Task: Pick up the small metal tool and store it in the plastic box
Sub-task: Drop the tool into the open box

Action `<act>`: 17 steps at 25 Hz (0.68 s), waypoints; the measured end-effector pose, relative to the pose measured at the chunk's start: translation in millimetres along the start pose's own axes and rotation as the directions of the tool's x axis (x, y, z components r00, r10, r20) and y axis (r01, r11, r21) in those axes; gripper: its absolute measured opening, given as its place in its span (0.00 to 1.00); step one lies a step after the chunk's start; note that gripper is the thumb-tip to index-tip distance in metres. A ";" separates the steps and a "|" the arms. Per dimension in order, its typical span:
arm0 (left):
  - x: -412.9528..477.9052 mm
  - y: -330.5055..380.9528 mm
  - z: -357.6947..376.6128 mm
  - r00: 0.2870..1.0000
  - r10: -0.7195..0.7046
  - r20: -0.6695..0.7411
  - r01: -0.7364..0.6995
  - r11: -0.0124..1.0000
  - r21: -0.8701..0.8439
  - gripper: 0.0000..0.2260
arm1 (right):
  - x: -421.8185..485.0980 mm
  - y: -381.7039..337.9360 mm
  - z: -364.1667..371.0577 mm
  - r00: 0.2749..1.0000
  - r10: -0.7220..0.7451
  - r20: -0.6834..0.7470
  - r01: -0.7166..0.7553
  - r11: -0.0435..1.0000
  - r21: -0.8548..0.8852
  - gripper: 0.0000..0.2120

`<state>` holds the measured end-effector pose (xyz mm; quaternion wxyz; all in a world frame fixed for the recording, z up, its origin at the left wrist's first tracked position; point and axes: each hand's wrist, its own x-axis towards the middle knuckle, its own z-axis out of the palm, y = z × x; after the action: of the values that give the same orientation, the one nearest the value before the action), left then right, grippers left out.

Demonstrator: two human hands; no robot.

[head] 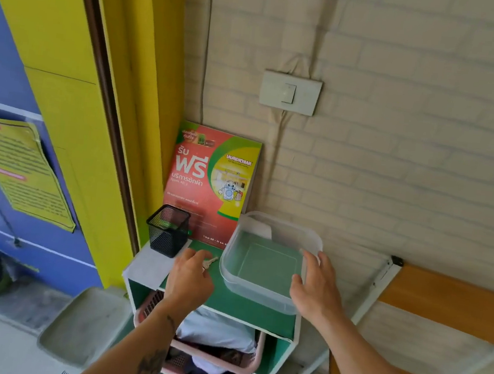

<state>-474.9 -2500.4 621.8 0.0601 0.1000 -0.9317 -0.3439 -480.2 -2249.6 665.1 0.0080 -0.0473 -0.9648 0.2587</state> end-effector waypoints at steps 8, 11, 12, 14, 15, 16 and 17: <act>19.2 -20.3 20.5 0.980 0.094 0.178 -0.145 0.941 0.304 0.24 | 4.4 2.1 13.0 0.999 0.043 -0.018 -0.044 0.998 -0.055 0.28; 19.0 -23.3 22.5 0.981 0.124 0.150 -0.169 0.923 0.346 0.19 | 5.0 4.0 19.2 0.997 0.073 -0.029 -0.074 0.996 -0.055 0.28; 20.4 -23.6 22.2 0.980 0.131 0.151 -0.177 0.918 0.354 0.18 | 4.3 4.8 22.8 0.997 0.078 -0.028 -0.080 0.995 -0.059 0.28; 23.6 -23.6 20.7 0.976 0.142 0.164 -0.192 0.917 0.350 0.14 | 3.0 6.7 29.6 0.997 0.073 -0.039 -0.076 0.995 -0.070 0.27; 24.4 -23.6 20.1 0.976 0.144 0.166 -0.193 0.922 0.336 0.13 | 3.0 7.0 31.6 0.996 0.070 -0.047 -0.073 0.995 -0.074 0.27; 24.2 -23.7 19.2 0.977 0.147 0.152 -0.189 0.929 0.319 0.11 | 3.6 7.2 33.0 0.996 0.069 -0.051 -0.072 0.994 -0.077 0.28; 23.2 -23.7 18.6 0.981 0.149 0.125 -0.180 0.937 0.299 0.09 | 4.0 7.1 33.6 0.996 0.069 -0.053 -0.073 0.994 -0.081 0.28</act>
<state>-497.4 -2511.6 593.2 0.0256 0.0125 -0.9809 -0.1925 -484.8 -2259.8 632.4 0.0210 -0.0883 -0.9719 0.2172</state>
